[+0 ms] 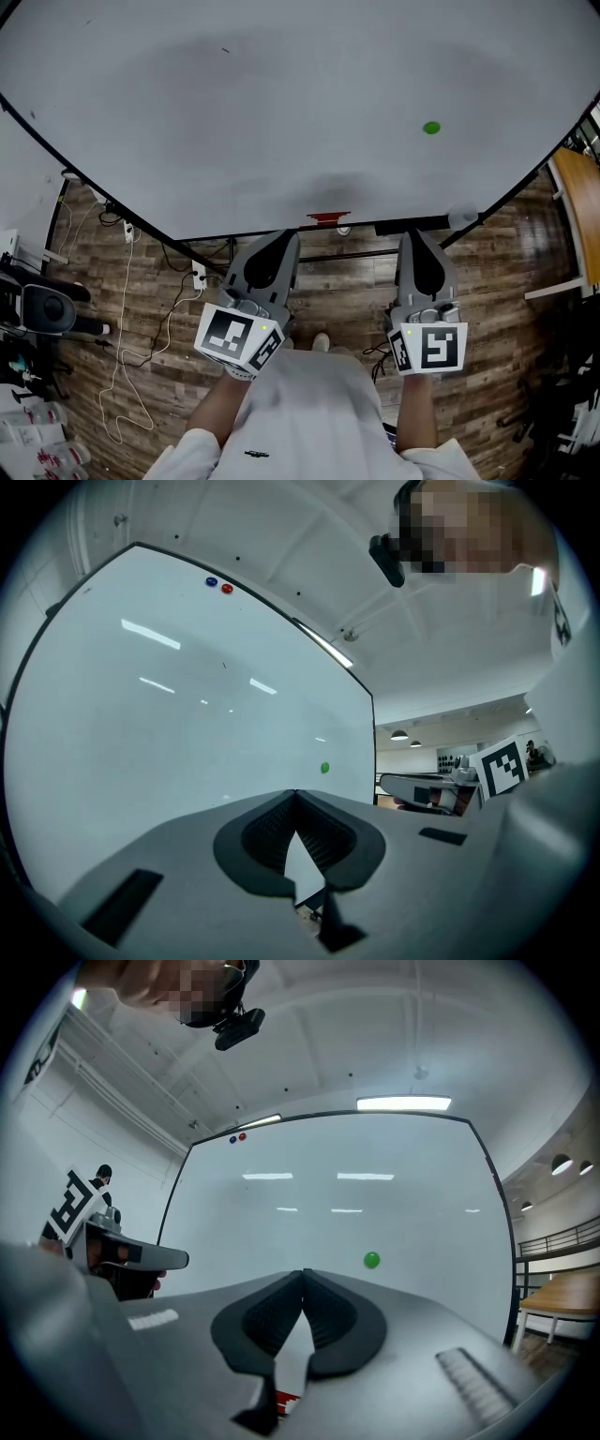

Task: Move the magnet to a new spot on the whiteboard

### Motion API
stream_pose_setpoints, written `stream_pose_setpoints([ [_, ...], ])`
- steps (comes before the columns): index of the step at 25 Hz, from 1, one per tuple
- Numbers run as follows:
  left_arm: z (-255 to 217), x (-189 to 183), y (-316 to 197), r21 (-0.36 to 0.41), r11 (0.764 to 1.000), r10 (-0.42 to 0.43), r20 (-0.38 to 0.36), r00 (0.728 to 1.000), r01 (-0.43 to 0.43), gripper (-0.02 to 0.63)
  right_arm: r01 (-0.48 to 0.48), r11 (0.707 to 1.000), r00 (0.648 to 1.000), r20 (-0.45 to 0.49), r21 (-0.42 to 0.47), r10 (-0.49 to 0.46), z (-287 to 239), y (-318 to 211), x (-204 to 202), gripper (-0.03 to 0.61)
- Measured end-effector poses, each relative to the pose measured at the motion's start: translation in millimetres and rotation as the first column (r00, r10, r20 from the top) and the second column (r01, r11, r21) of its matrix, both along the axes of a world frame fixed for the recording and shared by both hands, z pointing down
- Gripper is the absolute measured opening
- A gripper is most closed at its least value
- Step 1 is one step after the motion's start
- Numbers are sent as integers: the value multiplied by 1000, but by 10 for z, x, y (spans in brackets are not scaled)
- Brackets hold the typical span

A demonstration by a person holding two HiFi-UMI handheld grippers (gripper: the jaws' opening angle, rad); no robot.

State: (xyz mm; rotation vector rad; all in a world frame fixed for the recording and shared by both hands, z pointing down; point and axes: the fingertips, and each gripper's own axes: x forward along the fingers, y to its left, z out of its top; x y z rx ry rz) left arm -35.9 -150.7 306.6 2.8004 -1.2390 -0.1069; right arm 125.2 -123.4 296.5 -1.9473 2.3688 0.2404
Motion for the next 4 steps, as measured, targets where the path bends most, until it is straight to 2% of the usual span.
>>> stream_pose_setpoints([
  [4,-12,-9,0,1,1000,0,0,1000,0,6,-1,1000,1000,3,0,1,-5,1,-1,-3],
])
